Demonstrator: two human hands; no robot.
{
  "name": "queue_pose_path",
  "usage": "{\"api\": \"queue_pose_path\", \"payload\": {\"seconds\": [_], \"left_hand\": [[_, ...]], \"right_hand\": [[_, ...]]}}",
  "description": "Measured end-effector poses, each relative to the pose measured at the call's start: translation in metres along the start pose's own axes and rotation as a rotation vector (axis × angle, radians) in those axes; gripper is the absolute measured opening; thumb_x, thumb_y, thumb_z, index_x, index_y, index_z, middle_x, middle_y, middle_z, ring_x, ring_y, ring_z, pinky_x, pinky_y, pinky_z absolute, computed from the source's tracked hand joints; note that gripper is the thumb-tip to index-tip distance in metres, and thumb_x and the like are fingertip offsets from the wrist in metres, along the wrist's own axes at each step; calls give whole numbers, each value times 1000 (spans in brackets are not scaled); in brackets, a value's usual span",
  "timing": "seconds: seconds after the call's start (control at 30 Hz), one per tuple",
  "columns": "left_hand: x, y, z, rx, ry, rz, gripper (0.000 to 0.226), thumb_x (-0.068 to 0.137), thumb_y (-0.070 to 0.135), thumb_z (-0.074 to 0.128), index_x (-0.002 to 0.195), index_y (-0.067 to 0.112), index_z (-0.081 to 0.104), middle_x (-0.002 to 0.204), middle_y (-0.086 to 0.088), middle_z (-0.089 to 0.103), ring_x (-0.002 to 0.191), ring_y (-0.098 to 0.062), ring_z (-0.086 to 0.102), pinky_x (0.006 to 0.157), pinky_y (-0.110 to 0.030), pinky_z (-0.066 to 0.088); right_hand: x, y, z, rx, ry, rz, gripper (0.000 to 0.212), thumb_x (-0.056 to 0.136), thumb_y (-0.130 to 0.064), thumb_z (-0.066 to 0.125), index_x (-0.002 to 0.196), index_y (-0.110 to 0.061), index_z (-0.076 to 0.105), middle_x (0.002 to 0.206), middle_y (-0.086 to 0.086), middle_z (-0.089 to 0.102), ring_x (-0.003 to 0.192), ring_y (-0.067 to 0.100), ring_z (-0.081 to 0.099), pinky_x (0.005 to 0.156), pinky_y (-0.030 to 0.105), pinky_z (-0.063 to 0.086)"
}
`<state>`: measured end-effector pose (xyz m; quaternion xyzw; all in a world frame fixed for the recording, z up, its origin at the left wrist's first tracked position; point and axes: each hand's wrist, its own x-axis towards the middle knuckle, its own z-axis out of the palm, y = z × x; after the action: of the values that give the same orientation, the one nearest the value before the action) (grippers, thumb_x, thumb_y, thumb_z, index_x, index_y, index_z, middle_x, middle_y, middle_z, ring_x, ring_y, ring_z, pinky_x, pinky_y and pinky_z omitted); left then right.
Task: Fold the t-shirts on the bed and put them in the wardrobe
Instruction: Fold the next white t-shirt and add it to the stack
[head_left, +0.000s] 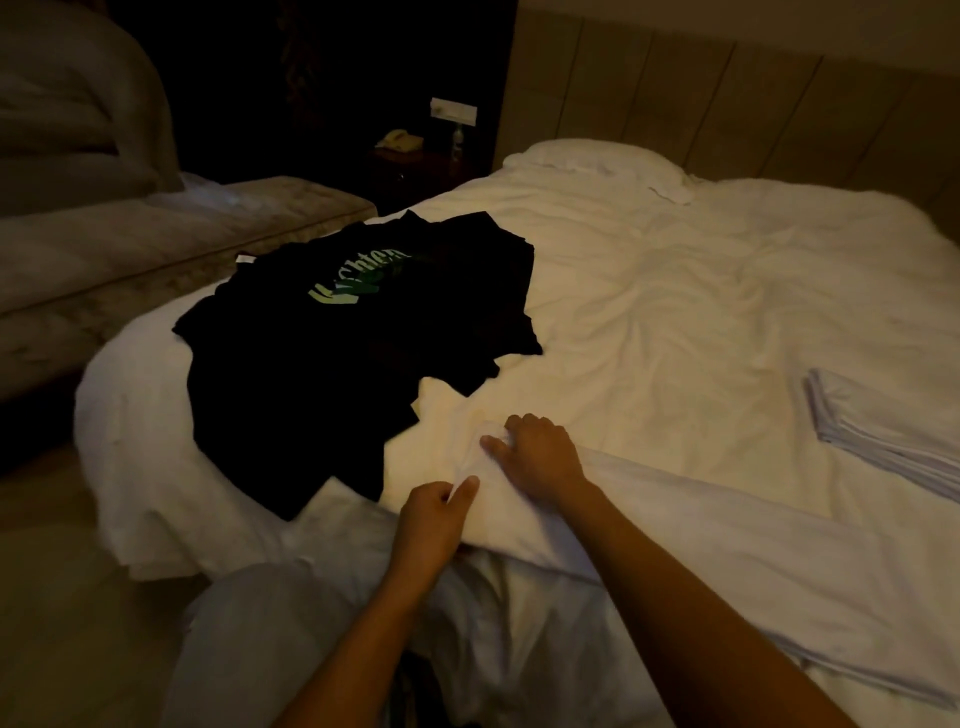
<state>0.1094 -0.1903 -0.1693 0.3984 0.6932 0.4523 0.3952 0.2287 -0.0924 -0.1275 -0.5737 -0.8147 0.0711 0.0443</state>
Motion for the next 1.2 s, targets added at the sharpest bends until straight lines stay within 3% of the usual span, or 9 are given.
{"api": "queue_pose_path", "payload": {"seconds": [0.2, 0.33, 0.43, 0.57, 0.7, 0.83, 0.93, 1.07, 1.2], "left_hand": [[9, -1, -6, -3, 57, 112, 38, 97, 26, 59, 62, 10, 53, 61, -6, 51, 64, -25, 54, 59, -47, 53], [4, -2, -8, -70, 44, 85, 32, 98, 26, 57, 78, 3, 63, 71, -8, 59, 71, -25, 58, 56, -31, 49], [-2, -1, -8, 172, 204, 238, 21, 98, 31, 55, 94, 14, 66, 92, -8, 67, 88, -29, 61, 72, -32, 46], [-12, 5, 9, 521, 296, 523, 48, 96, 46, 40, 122, 13, 62, 118, -12, 63, 106, -34, 58, 87, -44, 48], [-26, 16, 46, 693, 169, 754, 57, 94, 45, 32, 128, 9, 61, 132, -17, 60, 125, -35, 53, 106, -49, 39], [-44, 29, 87, 939, -182, 718, 73, 93, 54, 8, 154, 19, 27, 162, -8, 22, 150, -23, 13, 121, -37, 5], [-53, 38, 114, 1025, -222, 729, 86, 83, 60, -9, 156, 23, 16, 164, -6, 12, 151, -20, 5, 121, -37, -1], [-59, 47, 148, 1081, -260, 747, 62, 103, 53, 17, 157, 24, 10, 165, -6, 8, 152, -21, 3, 122, -39, -2], [-64, 63, 187, 1093, -326, 783, 61, 103, 52, 21, 157, 25, 10, 165, -7, 8, 152, -23, 3, 122, -41, 0]], "right_hand": [[13, -3, -10, 40, 102, 12, 38, 102, -48, 37, 85, -17, 50, 92, 11, 63, 88, 30, 60, 69, 35, 39], [8, 4, 1, 50, 111, 0, 41, 103, -44, 37, 104, -10, 61, 102, 13, 63, 94, 31, 59, 79, 37, 42], [-5, 17, -8, 138, 207, 45, 38, 103, -40, 40, 121, -14, 61, 117, 11, 63, 104, 29, 58, 90, 37, 41], [-48, 50, -11, 155, 280, 111, 42, 102, -37, 41, 126, -10, 60, 122, 14, 63, 109, 32, 58, 94, 37, 40], [-99, 97, -6, 105, 271, 227, 42, 101, -37, 42, 128, -8, 58, 125, 15, 62, 113, 31, 57, 100, 37, 41], [-140, 144, -1, 17, 239, 311, 54, 102, -44, 37, 141, -9, 49, 144, 16, 50, 131, 31, 47, 112, 40, 31], [-163, 176, -4, -41, 244, 372, 60, 101, -49, 26, 145, -13, 44, 151, 15, 41, 140, 32, 38, 116, 44, 26], [-188, 215, -9, -53, 197, 437, 64, 101, -54, 16, 153, -21, 30, 160, 9, 27, 148, 27, 22, 120, 40, 13], [-207, 242, -11, -37, 233, 481, 75, 94, -58, 1, 154, -22, 28, 161, 7, 24, 149, 26, 20, 121, 42, 10]]}}
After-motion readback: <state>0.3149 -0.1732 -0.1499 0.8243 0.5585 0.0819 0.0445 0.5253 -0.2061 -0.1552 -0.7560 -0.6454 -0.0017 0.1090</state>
